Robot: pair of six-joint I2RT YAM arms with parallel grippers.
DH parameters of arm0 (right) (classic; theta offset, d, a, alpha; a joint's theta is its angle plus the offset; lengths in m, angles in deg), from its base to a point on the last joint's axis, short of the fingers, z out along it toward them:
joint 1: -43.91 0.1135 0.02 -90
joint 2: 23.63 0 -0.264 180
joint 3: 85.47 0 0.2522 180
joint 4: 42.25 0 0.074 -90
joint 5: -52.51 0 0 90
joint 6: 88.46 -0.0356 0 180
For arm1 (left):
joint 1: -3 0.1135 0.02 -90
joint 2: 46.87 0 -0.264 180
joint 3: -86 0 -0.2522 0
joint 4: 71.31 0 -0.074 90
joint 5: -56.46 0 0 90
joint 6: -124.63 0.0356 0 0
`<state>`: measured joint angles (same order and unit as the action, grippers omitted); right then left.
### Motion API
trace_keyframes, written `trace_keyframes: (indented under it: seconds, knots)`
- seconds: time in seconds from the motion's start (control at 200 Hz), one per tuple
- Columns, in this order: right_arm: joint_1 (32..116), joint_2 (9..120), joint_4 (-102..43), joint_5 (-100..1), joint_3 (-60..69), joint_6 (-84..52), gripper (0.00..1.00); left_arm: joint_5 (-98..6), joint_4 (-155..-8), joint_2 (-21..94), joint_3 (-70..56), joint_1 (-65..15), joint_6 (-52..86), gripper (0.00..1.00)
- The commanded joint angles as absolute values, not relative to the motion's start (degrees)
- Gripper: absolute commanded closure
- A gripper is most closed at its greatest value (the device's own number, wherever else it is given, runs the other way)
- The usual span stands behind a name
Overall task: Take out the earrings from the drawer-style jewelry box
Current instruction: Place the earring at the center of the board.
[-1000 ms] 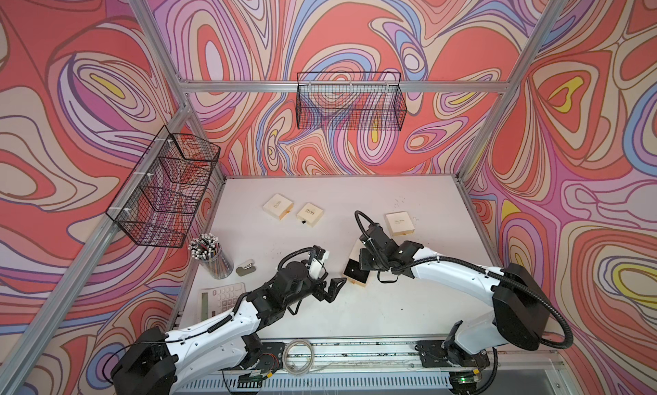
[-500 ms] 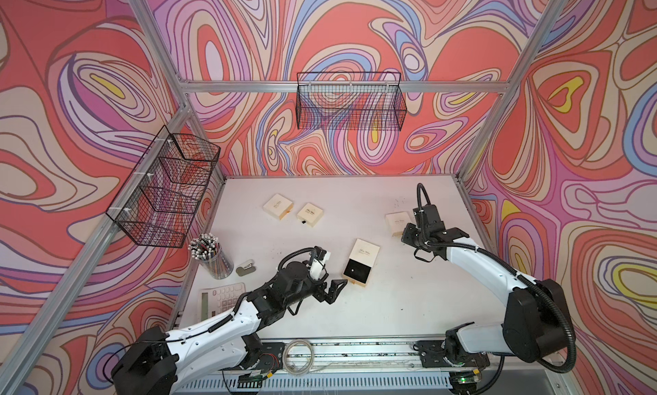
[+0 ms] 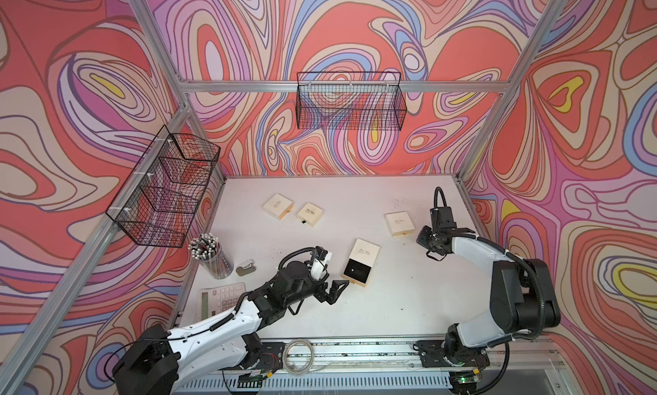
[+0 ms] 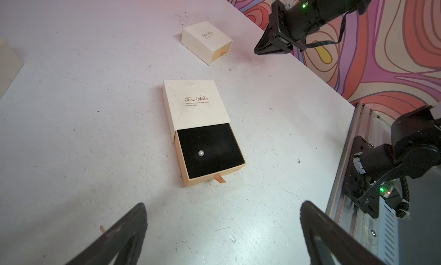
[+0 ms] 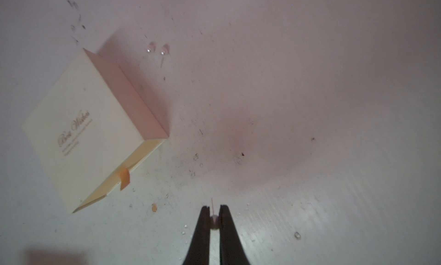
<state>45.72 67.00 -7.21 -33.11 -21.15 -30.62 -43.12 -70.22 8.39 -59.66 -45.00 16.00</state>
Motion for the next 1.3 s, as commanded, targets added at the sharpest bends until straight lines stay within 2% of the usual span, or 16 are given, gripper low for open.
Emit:
trace_keyframes:
  seconds: [0.0,0.841,1.032,1.297]
  knots:
    - [44.85,69.69,-9.12,-32.99,-18.48,-29.74,0.96,-43.99,-68.72,8.50,-58.72,-45.01,16.20,0.00]
    - [42.80,78.92,-9.76,-31.10,-14.96,-27.99,0.96,-43.99,-68.28,9.73,-58.53,-45.05,16.26,0.00]
    - [42.66,79.98,-9.70,-31.59,-14.67,-27.80,0.94,-44.08,-68.12,9.91,-58.50,-45.05,16.22,0.00]
    - [42.73,80.08,-9.64,-32.18,-14.76,-27.64,0.86,-44.00,-68.12,9.90,-58.55,-45.05,16.26,0.00]
